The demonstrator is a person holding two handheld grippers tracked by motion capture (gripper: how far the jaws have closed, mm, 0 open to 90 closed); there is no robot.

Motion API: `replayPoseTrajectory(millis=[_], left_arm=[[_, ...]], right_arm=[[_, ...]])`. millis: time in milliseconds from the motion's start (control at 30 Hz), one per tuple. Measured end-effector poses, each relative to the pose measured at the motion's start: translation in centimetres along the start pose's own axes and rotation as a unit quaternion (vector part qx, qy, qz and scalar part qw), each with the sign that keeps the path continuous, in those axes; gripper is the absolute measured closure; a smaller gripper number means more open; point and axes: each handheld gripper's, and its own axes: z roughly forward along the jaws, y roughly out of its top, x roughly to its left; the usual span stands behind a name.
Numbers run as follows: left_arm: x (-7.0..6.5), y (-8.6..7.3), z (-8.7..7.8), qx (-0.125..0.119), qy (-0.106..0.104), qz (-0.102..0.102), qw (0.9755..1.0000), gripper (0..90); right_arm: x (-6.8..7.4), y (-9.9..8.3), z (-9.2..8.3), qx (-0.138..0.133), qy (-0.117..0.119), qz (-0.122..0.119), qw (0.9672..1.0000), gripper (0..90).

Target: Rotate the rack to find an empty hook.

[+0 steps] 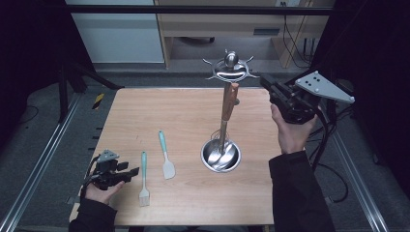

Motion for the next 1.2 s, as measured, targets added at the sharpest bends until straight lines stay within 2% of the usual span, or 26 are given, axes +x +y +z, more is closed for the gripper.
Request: replayPoseTrajectory(millis=[300,700,1000,1200], left_arm=[[0.0,0.0,0.0,0.001,0.001,0.001,1.0000,43.8],[0.0,0.0,0.0,0.001,0.002,0.001,1.0000,43.7],[0.0,0.0,0.0,0.001,0.001,0.001,1.0000,43.7],[0.0,0.0,0.0,0.000,0.001,0.001,1.0000,43.7]], right_arm=[[0.6,0.2,-0.5,-0.004,0.022,-0.022,0.9995,90.0],[3.0,0.0,-1.2,-0.006,0.062,-0.042,0.9972,90.0],[5.4,0.0,-0.3,-0.004,0.092,-0.055,0.9943,90.0],[6.4,0.0,0.8,0.000,0.096,-0.056,0.9938,90.0]])
